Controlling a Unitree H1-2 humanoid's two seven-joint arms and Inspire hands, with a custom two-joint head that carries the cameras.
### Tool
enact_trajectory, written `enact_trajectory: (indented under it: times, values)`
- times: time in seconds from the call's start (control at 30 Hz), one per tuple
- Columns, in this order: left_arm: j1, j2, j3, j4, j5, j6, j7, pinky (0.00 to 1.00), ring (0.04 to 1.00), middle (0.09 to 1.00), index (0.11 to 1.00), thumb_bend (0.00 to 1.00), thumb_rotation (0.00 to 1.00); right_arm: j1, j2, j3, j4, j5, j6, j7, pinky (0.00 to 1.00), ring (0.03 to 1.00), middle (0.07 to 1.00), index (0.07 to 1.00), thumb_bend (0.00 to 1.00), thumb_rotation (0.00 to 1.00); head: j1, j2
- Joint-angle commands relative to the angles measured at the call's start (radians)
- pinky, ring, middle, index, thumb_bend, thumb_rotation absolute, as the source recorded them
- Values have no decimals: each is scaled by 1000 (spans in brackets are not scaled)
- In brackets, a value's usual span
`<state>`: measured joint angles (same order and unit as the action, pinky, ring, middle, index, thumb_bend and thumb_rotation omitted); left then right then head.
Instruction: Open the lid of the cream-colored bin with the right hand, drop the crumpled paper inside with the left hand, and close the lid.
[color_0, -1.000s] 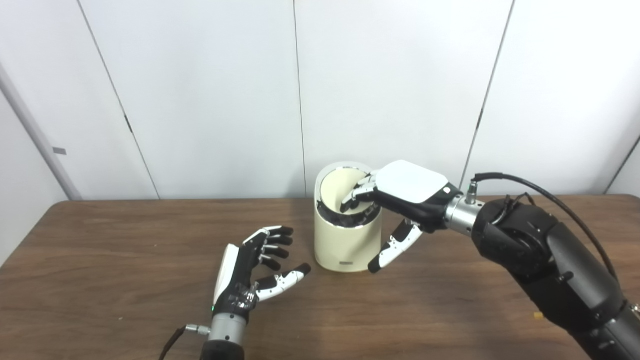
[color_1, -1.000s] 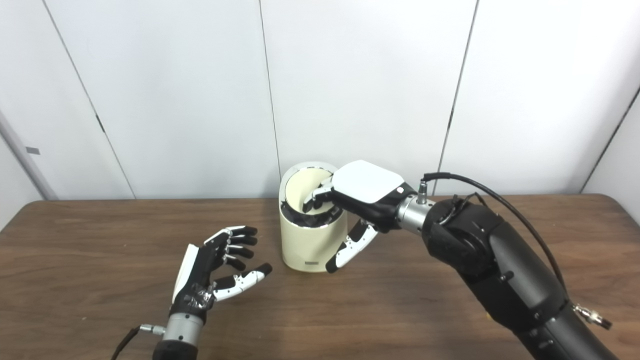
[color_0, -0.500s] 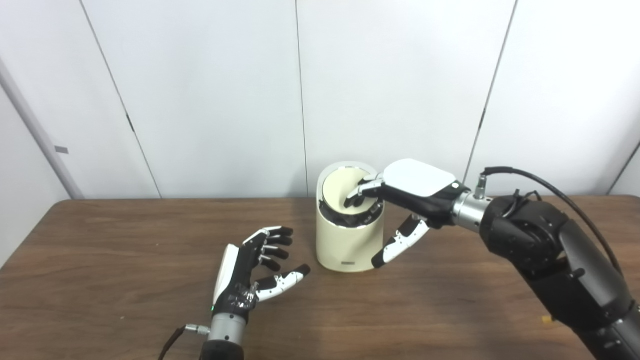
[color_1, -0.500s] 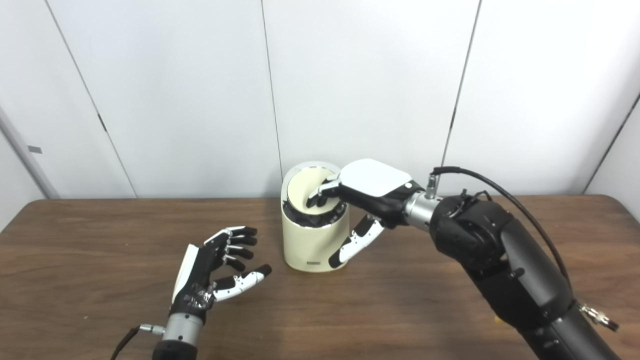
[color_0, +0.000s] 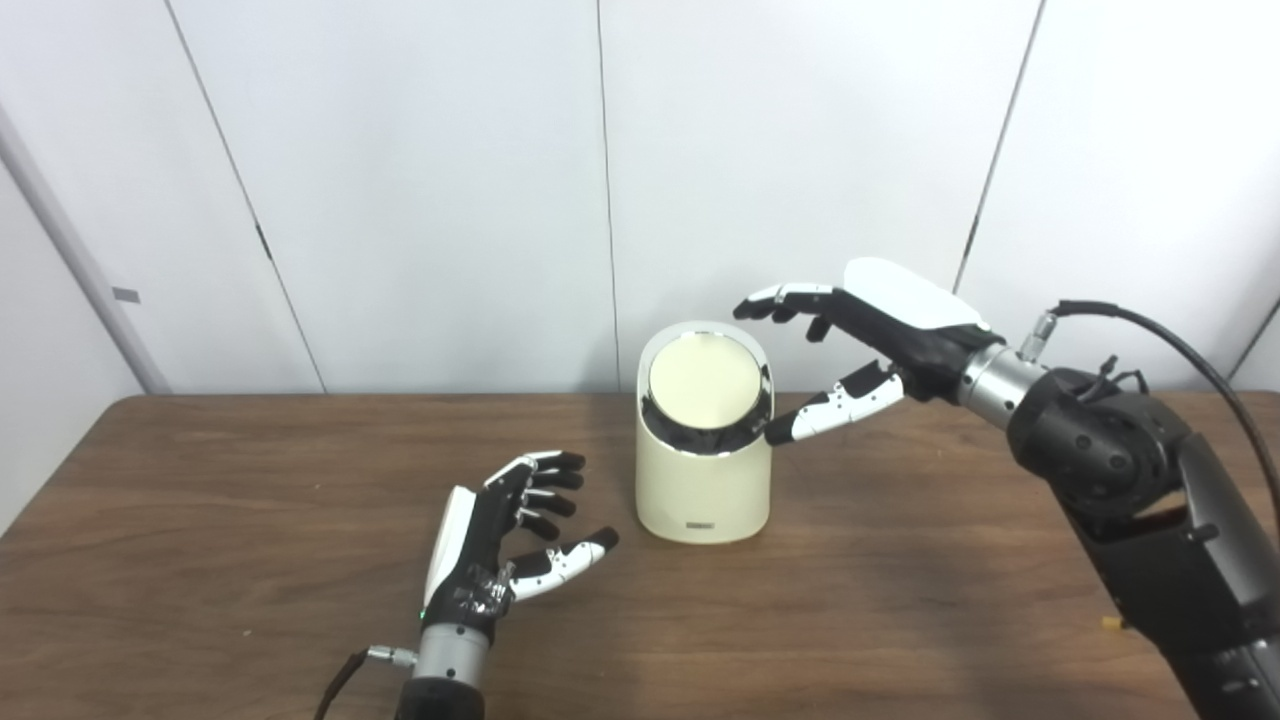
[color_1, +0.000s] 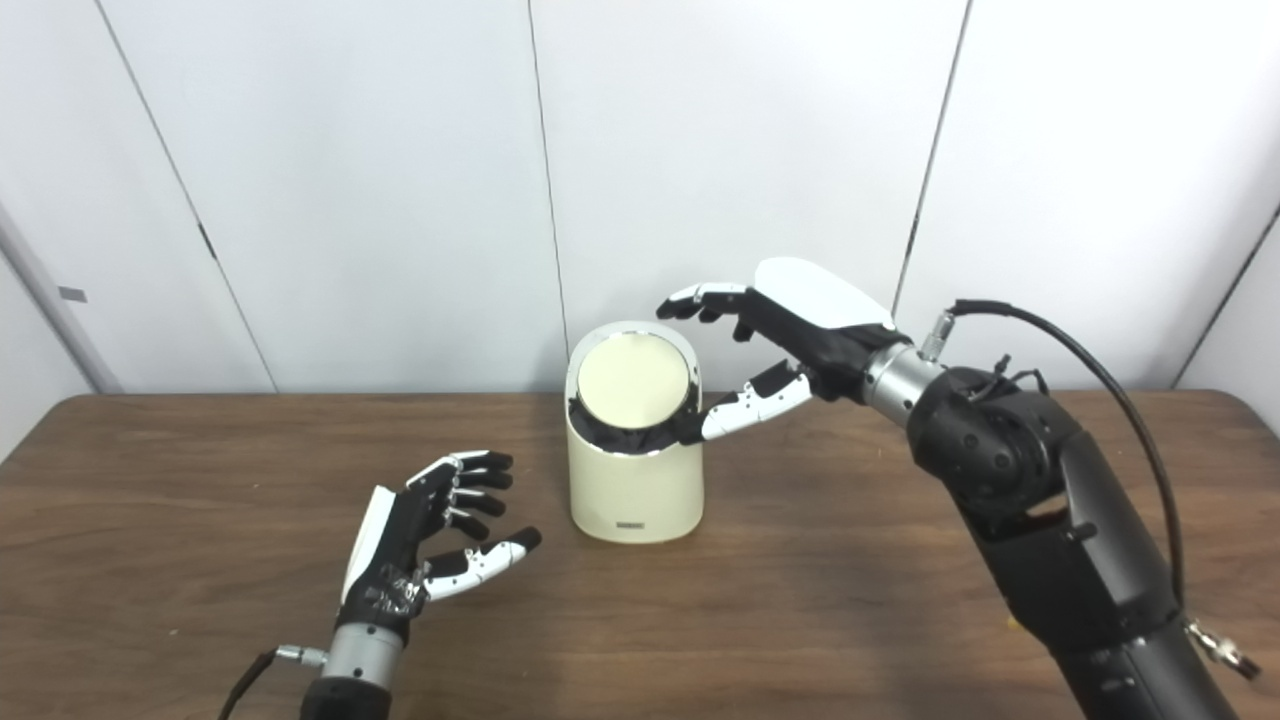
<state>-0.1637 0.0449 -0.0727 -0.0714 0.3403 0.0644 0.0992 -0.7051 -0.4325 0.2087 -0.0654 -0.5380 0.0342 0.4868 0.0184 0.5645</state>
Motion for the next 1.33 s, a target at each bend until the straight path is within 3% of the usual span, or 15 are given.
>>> enact_trajectory:
  times: [0.0, 0.13, 0.23, 0.33, 0.5, 0.7, 1.03, 1.3]
  values:
    - [-38, 5, -1, -18, 3, -21, 1, 514, 613, 683, 710, 704, 83, -5, 9, -47, -6, 37, 1, -63, 648, 810, 831, 827, 716, 519, 0, 0]
    - [-36, 8, -1, -20, -3, -26, -3, 510, 611, 681, 709, 705, 79, 70, 25, -96, -13, 86, 7, -108, 653, 819, 845, 869, 684, 421, -5, 2]
    - [-36, 12, 0, -23, -5, -27, -8, 506, 609, 683, 709, 705, 80, 139, 34, -118, -20, 105, 10, -139, 684, 824, 844, 871, 694, 255, -8, 0]
    - [-35, 13, 7, -28, -16, -34, -13, 503, 607, 683, 710, 705, 65, 199, 53, -139, -28, 123, 35, -166, 672, 812, 850, 869, 701, 212, -8, -1]
    - [-35, 23, 15, -26, -43, -67, -20, 512, 619, 689, 718, 702, 12, 278, 79, -185, -38, 159, 51, -216, 664, 811, 865, 865, 726, 242, -18, -5]
    - [-38, 32, 20, -21, -59, -97, -25, 512, 623, 694, 729, 708, 38, 366, 106, -224, -30, 180, 32, -296, 636, 804, 867, 879, 720, 245, -23, -5]
    - [-37, 31, 21, -6, -75, -122, -26, 516, 639, 697, 740, 711, 46, 426, 177, -226, -21, 201, 35, -377, 647, 793, 860, 871, 722, 243, -43, -8]
    - [-37, 28, 17, -3, -69, -116, -27, 535, 648, 708, 748, 706, 35, 428, 192, -211, -5, 183, 41, -410, 620, 788, 856, 862, 722, 213, -47, -8]
